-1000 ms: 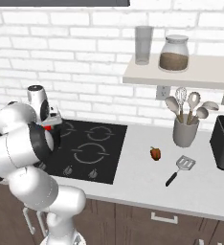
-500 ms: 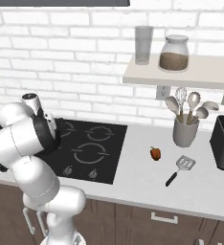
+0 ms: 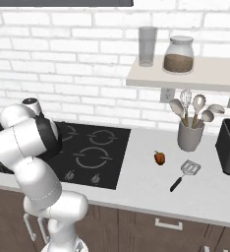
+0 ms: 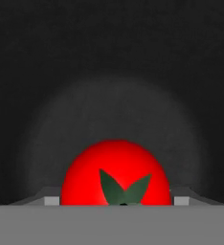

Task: Put the tomato and bell pepper in the pot. Retrieve the spatula and lightly stir the vegetables in the pot.

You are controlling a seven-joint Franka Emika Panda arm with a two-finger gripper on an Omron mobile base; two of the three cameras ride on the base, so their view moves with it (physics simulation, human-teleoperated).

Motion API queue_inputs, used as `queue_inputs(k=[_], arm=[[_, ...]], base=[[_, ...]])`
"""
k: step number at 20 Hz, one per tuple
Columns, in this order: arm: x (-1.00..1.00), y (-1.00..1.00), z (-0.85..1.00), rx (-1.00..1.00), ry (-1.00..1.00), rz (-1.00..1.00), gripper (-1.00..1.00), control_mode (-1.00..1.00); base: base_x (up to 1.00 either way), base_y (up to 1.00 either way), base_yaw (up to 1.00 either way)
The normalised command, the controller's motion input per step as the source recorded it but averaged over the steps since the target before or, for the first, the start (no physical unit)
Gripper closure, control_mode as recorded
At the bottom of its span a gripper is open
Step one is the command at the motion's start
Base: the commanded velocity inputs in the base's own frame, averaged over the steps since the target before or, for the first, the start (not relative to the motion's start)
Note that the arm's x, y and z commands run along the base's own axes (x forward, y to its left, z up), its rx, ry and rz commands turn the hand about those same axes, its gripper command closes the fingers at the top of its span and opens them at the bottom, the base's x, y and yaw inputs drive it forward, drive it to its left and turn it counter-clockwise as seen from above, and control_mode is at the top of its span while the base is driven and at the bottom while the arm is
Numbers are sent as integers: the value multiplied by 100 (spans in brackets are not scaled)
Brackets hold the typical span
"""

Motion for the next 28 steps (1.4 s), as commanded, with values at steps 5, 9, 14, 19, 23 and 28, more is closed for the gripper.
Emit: queue_inputs(k=[5, 9, 14, 19, 23, 28], arm=[[0, 1, 1, 0, 2, 0, -100, -100], [0, 0, 38, 0, 0, -2, -100, -100], [0, -31, 91, 5, 0, -13, -100, -100], [-12, -93, 49, 0, 0, -29, -100, -100], [-14, -100, 1, 4, 0, -29, -100, -100], [0, -100, -31, 3, 0, -23, -100, -100]], base=[[0, 0, 0], [0, 0, 0], [0, 0, 0], [0, 0, 0], [0, 0, 0], [0, 0, 0]])
